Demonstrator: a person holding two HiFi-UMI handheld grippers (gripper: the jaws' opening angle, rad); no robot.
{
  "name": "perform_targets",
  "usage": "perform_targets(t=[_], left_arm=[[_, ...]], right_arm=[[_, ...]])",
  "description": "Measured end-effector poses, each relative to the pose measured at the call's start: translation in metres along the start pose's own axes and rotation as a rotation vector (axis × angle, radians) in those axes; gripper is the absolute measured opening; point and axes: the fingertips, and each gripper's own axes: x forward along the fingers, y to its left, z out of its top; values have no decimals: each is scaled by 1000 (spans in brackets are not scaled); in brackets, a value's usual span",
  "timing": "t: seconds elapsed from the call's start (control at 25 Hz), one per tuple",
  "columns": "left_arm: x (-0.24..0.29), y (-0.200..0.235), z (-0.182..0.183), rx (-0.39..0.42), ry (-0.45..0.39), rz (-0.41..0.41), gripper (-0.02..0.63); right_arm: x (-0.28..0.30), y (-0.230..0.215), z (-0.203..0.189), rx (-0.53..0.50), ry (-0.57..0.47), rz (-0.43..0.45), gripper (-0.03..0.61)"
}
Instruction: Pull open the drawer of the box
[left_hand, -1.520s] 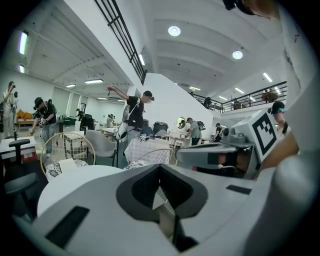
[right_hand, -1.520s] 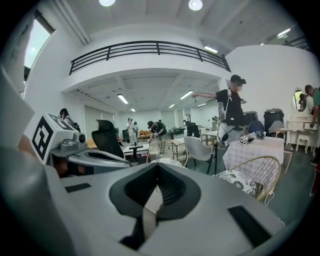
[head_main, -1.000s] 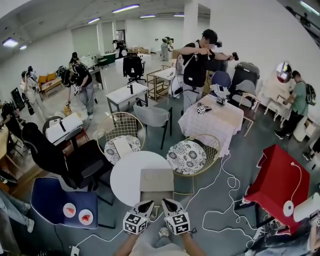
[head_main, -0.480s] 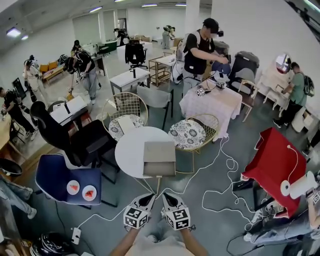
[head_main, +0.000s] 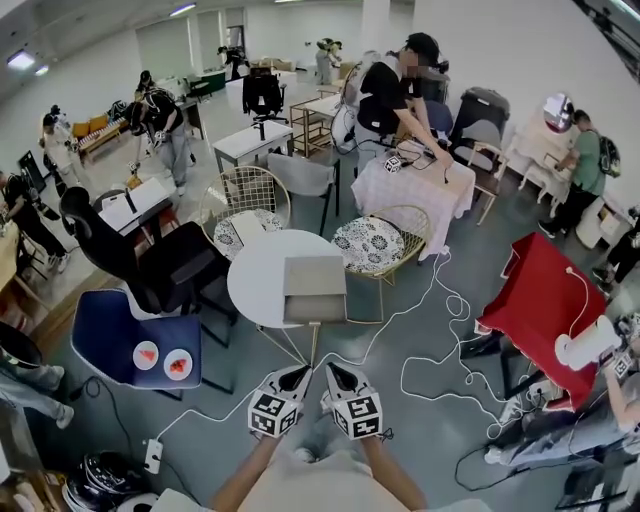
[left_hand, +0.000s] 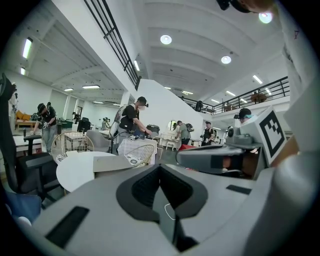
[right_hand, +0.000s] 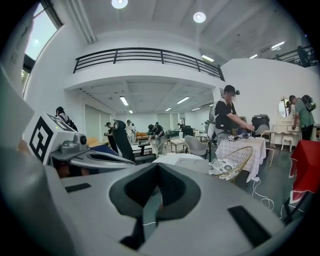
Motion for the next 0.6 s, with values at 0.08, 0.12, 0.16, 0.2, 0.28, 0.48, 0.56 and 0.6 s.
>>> perform_targets(t=[0.08,0.12,0.16,0.2,0.28,0.48,0.56,0.6], left_arm=[[-1,-1,0,1,-1,-3,12],[-2,-1,-2,-1,0,-3,11],[-4,-2,-4,-4,3,-3,11],[-6,-2,-6,-8,5,-3,11],[-10,-3,-10,-13,9,-3,11],[-14,-1,-8,-10,2,-2,12],[-14,3,-5,-10,-8,2,12],[-15,4,-3,-10,-13,4,11]], right_arm=[[0,2,0,-4,0,2,15],[0,5,-1,-7,0,6,15],[0,8,-1,-9,1,10,15],[0,11,-2,-11,3,14,15],[-1,16,-4,-13,6,18,15],[-1,20,-2,-16,0,20,15],[1,21,0,-20,-4,19,15],[1,21,1,-22,-6,19,15]])
